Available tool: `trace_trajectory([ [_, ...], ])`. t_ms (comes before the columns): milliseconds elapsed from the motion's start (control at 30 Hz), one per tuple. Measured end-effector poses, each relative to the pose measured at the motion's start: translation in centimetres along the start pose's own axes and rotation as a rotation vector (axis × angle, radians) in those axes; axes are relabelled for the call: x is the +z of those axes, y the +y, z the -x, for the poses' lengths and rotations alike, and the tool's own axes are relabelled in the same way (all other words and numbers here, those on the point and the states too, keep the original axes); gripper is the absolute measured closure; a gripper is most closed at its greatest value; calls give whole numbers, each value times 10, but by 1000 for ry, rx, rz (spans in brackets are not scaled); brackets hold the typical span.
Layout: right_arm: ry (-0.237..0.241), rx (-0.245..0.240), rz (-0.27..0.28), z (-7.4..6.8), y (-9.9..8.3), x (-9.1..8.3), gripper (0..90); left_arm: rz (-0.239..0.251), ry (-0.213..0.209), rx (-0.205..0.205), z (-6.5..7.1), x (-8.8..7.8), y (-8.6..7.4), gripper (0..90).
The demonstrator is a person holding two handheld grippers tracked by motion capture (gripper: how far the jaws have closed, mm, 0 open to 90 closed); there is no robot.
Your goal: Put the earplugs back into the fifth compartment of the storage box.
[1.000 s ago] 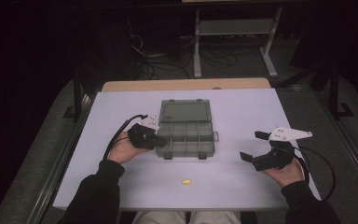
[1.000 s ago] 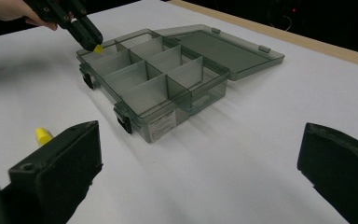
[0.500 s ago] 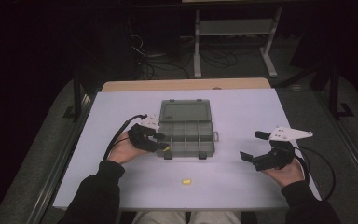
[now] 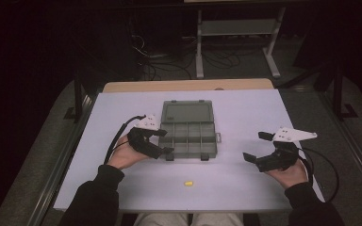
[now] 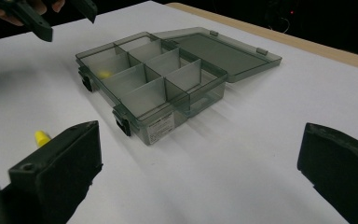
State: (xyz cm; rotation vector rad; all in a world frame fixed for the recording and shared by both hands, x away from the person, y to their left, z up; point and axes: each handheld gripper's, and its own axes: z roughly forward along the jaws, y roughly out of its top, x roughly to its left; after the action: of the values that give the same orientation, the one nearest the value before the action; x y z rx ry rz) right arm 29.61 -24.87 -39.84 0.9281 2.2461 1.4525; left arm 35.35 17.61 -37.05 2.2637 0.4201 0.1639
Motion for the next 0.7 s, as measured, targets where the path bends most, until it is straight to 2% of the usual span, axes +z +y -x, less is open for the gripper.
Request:
trace_trajectory([
  [233, 1, -2, -1, 0, 0, 0, 0, -25, -43, 46, 20, 2, 9, 182],
  [467, -1, 0, 1, 0, 0, 0, 0, -55, -91, 87, 43, 14, 14, 99],
  [700, 0, -3, 2, 0, 0, 0, 0, -69, -97, 87, 57, 30, 9, 17],
])
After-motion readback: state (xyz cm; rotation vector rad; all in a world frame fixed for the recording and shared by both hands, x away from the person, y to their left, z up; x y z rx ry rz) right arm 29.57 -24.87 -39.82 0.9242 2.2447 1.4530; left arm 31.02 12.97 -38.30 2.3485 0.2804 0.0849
